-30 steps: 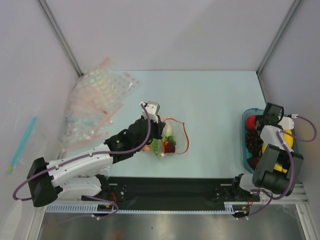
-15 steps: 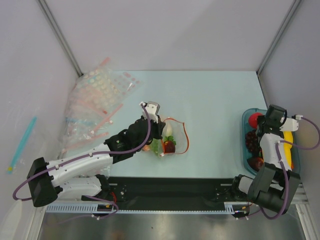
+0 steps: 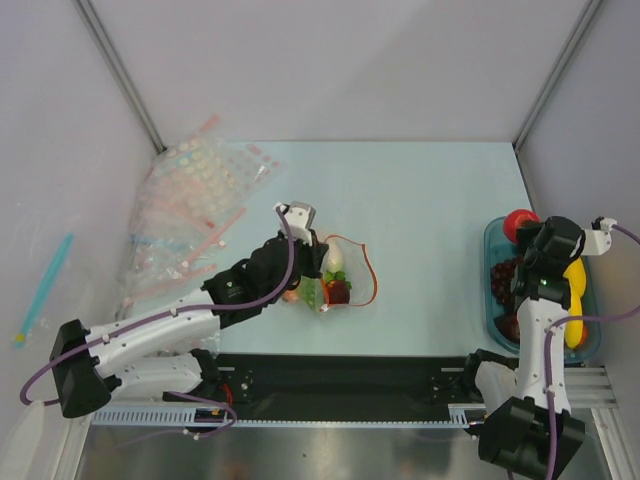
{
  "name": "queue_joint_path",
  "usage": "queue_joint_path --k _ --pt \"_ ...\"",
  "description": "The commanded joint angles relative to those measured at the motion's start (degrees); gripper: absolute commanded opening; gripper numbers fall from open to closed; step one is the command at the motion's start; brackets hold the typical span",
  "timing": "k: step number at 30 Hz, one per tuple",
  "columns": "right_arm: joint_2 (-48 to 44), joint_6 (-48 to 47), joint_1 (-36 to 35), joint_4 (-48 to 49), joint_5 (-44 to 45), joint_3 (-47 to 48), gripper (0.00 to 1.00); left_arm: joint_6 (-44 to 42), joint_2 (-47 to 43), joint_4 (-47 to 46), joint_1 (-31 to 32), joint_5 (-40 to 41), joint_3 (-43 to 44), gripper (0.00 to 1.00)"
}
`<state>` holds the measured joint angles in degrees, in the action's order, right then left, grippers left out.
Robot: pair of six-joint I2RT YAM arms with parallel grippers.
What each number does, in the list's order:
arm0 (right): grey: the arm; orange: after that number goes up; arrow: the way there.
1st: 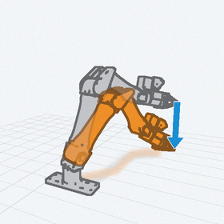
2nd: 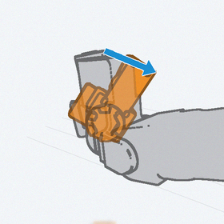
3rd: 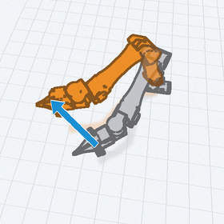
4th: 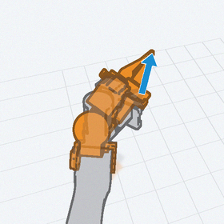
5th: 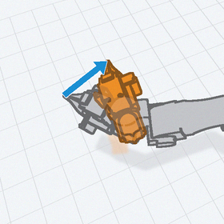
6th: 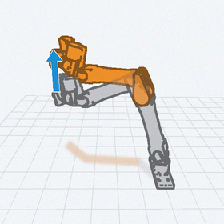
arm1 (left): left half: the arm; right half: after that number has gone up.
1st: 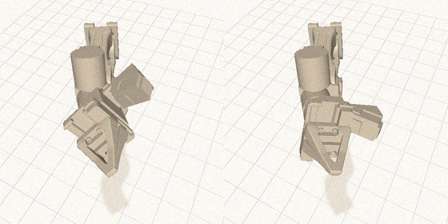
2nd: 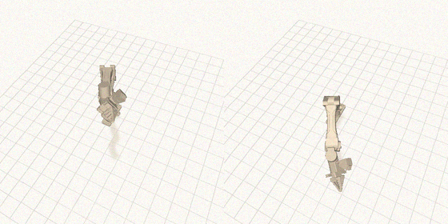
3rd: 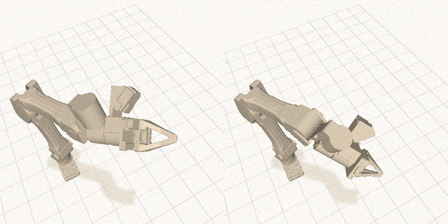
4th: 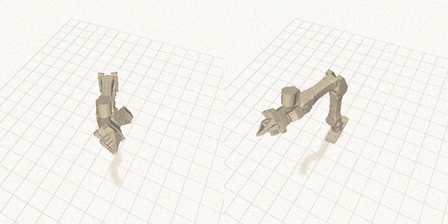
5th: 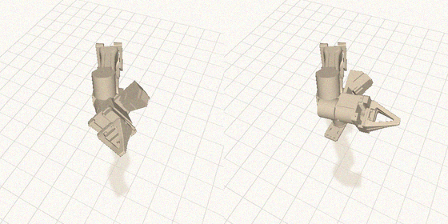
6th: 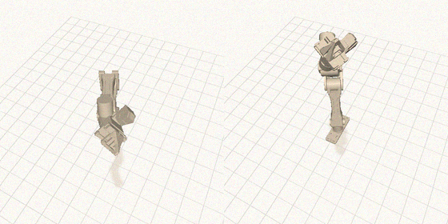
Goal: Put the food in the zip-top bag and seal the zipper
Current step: Pick up the fake fruit from the bin.
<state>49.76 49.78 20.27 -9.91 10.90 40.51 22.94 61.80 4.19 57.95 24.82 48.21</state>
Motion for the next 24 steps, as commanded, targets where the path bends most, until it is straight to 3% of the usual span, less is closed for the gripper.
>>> queue_joint_path --k 1,6,13,18,24 --pt "-4.84 -4.86 -0.76 -1.77 -6.66 1.76 0.0 0.18 -2.21 -0.85 -0.03 -0.47 2.24 0.04" --pt "-9.41 -9.51 -5.14 -2.22 -16.58 2.12 0.0 0.35 -2.12 -0.41 -0.03 -0.47 2.51 0.05" --pt "-13.54 -14.62 -16.21 2.25 -21.26 -0.95 0.0 0.35 -1.24 0.12 -0.03 0.67 2.95 0.06" --pt "-14.6 -18.04 -28.16 9.3 -26.18 -3.33 0.0 1.14 0.95 1.52 -1.09 1.29 3.82 0.06" --pt "-12.23 -24.71 -44.95 16.15 -26.19 -2.72 0.0 1.49 2.36 2.05 -2.41 0.14 4.18 0.05"
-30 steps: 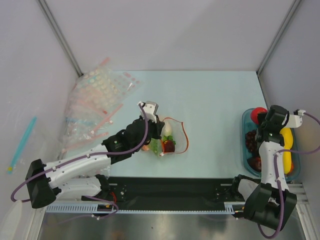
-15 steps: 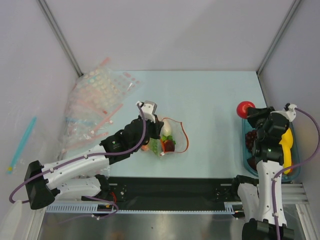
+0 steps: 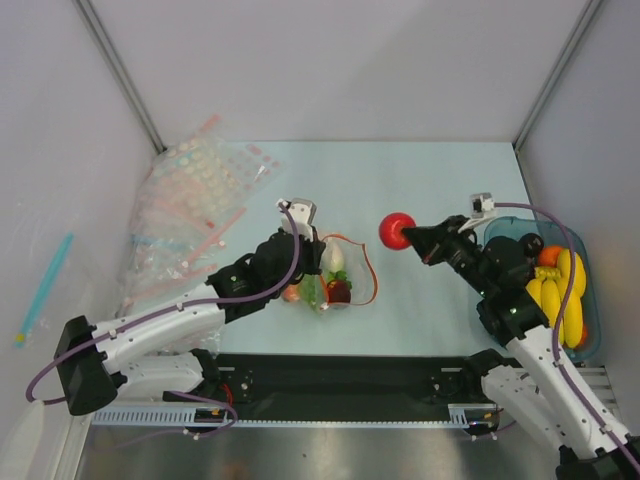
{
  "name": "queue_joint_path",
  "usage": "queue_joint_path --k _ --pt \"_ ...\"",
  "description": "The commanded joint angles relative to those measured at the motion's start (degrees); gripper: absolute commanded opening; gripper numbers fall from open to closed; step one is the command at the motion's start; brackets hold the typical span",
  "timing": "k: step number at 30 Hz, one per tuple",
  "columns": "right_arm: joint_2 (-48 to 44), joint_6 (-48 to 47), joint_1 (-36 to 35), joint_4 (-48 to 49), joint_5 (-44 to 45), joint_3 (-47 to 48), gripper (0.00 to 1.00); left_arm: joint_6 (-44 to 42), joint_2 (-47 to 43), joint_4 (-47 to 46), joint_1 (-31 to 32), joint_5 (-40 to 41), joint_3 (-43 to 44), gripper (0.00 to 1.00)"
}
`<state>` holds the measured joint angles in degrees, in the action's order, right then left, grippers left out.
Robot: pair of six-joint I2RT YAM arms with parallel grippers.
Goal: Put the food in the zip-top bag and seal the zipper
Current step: Pick up the fake fruit from the bin, then place the fake fruit in the zipper food storage bag.
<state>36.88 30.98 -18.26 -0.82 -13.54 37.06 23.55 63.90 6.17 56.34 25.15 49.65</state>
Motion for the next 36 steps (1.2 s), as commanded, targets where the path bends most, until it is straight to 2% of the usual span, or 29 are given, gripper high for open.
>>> queue_joint_path --k 1,6,10,17,20,26,31,32,33,35,36 --pt "0.91 -6.98 -8.44 7.58 -1.67 0.73 0.0 0.88 0.09 0.07 -0.88 -0.45 2.73 0.05" --pt "2.75 -12.42 -19.42 10.22 -0.17 0.82 0.0 0.88 -0.79 -0.46 -0.79 -0.89 2.38 0.04" --pt "6.08 -14.89 -24.26 10.49 1.94 1.52 0.0 0.88 -1.85 -1.08 -0.88 -2.73 1.94 0.01" --pt "15.04 -17.18 -29.28 12.51 5.71 2.67 0.0 1.14 -6.5 -1.16 -0.79 -4.84 1.16 0.0" --pt "18.73 -18.23 -31.21 12.77 9.48 3.63 0.0 1.58 -8.96 -3.09 -0.79 -8.35 -0.16 0.0" --pt "20.42 -19.03 -32.27 18.04 10.99 1.8 0.0 1.67 -8.97 -8.26 -0.7 -20.64 -0.78 0.0" --pt "19.45 -19.47 -34.21 22.52 11.69 -1.02 0.0 2.11 -9.05 -9.69 -0.7 -22.86 -1.39 0.0" --pt "19.54 -19.38 -34.3 22.09 12.83 -0.85 0.07 2.37 -9.23 -9.78 -0.7 -22.25 -1.48 0.0" --pt "19.72 -19.38 -34.56 21.57 13.1 -0.24 0.29 2.46 -9.49 -9.78 -0.7 -21.81 -1.74 0.0" --pt "19.72 -20.69 -34.82 20.25 13.27 0.03 0.45 2.99 -10.02 -8.82 -0.79 -19.53 -1.92 0.0" --pt "19.46 -21.05 -34.91 19.72 13.36 0.03 0.55 3.25 -10.11 -8.03 -0.7 -15.95 -1.84 0.0"
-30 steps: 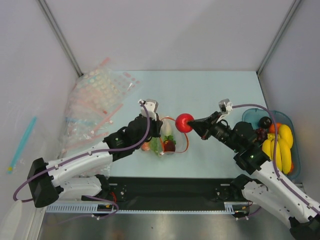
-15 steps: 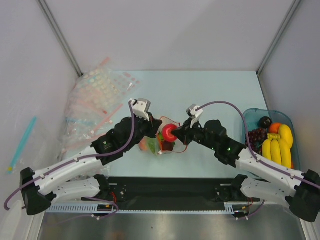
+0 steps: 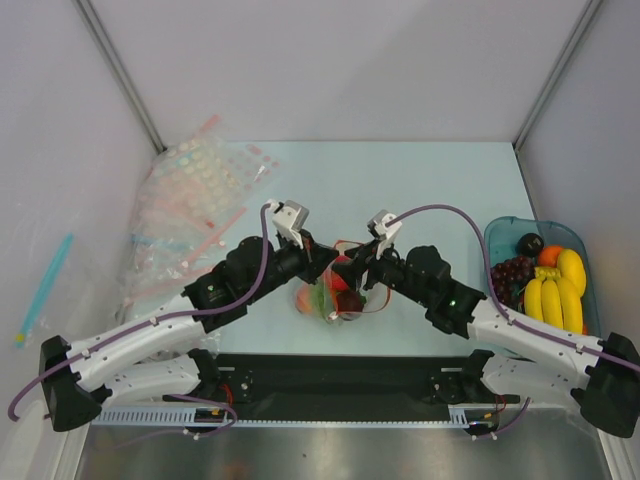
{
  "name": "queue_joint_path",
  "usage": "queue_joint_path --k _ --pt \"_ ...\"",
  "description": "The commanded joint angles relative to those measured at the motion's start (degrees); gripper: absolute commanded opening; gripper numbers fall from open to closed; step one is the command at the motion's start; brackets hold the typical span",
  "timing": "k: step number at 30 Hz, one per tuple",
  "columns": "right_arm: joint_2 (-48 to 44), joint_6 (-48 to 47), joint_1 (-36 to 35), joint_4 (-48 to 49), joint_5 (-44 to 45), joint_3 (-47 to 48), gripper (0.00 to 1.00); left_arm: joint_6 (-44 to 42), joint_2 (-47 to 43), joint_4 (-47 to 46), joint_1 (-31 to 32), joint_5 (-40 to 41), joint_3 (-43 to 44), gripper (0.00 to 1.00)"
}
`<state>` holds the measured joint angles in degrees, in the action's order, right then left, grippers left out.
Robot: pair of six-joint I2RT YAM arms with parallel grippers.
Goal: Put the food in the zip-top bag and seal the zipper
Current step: Place the fake fruit in the zipper food storage bag.
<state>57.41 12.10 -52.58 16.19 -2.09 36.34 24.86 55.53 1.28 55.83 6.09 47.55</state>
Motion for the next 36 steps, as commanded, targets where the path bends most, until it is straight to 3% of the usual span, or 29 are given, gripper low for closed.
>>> queue_joint_path --k 1,6,11,14,15,26,36 --pt "-1.85 -2.51 -0.68 2.02 1.91 0.75 0.59 2.21 -1.83 -1.73 -0.2 4.97 0.44 0.0" --pt "-5.81 -3.84 -0.68 0.87 0.94 -0.04 0.64 4.05 -2.17 2.06 -0.46 14.81 0.44 0.0" --pt "-10.38 -2.69 -0.6 -0.28 6.04 -1.27 0.69 4.93 -3.23 2.94 -1.17 22.03 -0.79 0.0" --pt "-11.88 -1.38 -0.51 -1.24 6.3 -2.49 0.85 4.93 -4.11 2.5 -1.25 24.58 -1.49 0.0" --pt "-11.88 -1.72 -0.42 -1.07 5.78 -3.28 0.85 4.93 -4.29 2.41 -1.25 25.2 -2.02 0.0" --pt "-4.59 0.29 0.28 -6.08 10.61 0.4 0.64 5.99 -8.68 0.04 -1.43 34.78 -6.15 0.01" --pt "-5.9 3.54 2.92 -6.87 15.53 -0.47 0.62 4.14 -6.92 -3.12 -1.43 31.36 -6.59 0.0"
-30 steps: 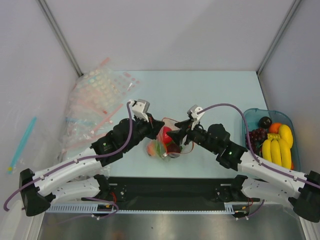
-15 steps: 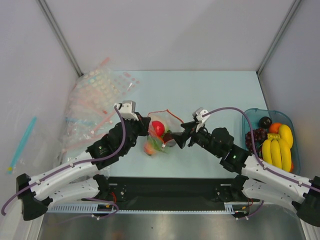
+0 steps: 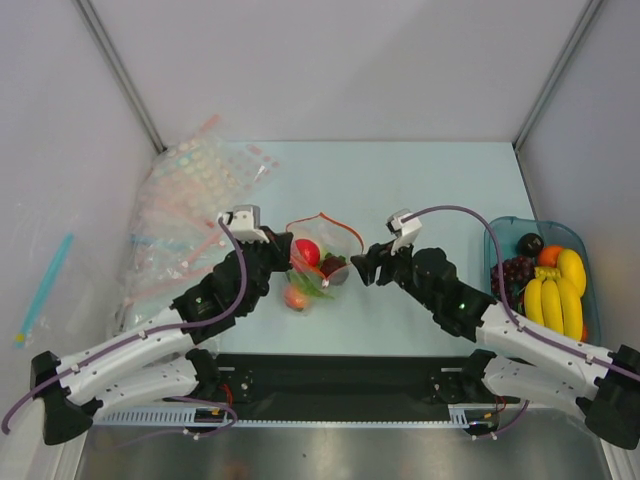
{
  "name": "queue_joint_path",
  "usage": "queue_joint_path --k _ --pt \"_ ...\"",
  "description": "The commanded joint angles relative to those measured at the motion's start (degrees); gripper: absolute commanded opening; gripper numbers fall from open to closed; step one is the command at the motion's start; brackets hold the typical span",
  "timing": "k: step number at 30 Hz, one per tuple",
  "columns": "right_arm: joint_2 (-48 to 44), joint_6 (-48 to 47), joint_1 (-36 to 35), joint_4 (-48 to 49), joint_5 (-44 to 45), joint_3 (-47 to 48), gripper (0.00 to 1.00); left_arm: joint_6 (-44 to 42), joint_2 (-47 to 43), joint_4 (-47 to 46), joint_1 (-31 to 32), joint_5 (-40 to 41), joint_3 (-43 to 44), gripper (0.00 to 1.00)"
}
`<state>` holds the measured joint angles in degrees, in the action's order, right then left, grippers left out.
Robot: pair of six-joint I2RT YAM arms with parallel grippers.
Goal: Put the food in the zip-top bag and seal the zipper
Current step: Place the fake fruit in the zipper food storage bag, then zip the zipper food storage bag at the center of the board.
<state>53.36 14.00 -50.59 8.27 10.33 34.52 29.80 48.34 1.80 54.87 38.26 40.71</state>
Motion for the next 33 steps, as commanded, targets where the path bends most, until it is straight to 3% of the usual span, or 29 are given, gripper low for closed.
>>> queue_joint_path --k 1,10,16,22,24,26,28,33 --pt "-2.21 2.08 1.19 1.3 4.08 0.99 0.61 -0.97 0.53 -3.91 -0.47 -1.43 0.16 0.0" --pt "-0.28 5.25 6.37 3.15 -2.24 0.02 0.5 -3.43 -0.26 -6.9 -0.47 -6.0 -0.72 0.0" --pt "1.92 5.69 6.73 3.85 -5.23 0.37 0.49 -3.43 -0.35 -6.9 -0.47 -6.62 -0.54 0.0" --pt "5.43 6.3 7.08 4.21 -7.42 1.25 0.42 -4.84 -0.17 -8.13 -0.38 -9.34 -0.72 0.0" --pt "6.13 6.3 7.08 3.95 -7.69 1.77 0.32 -5.02 -0.17 -8.13 -0.38 -9.61 -0.63 0.0" --pt "6.49 6.22 7.0 3.77 -8.22 1.95 0.1 -5.28 0.09 -8.13 -0.38 -10.13 -0.54 0.0" --pt "6.14 5.87 7.08 3.59 -9.27 2.21 0.0 -5.54 -0.08 -8.48 -0.38 -10.66 -0.63 0.0" --pt "0.88 5.51 7.08 5.87 -11.98 0.38 0.0 -6.42 0.44 -11.37 -0.38 -17.15 -0.9 0.0"
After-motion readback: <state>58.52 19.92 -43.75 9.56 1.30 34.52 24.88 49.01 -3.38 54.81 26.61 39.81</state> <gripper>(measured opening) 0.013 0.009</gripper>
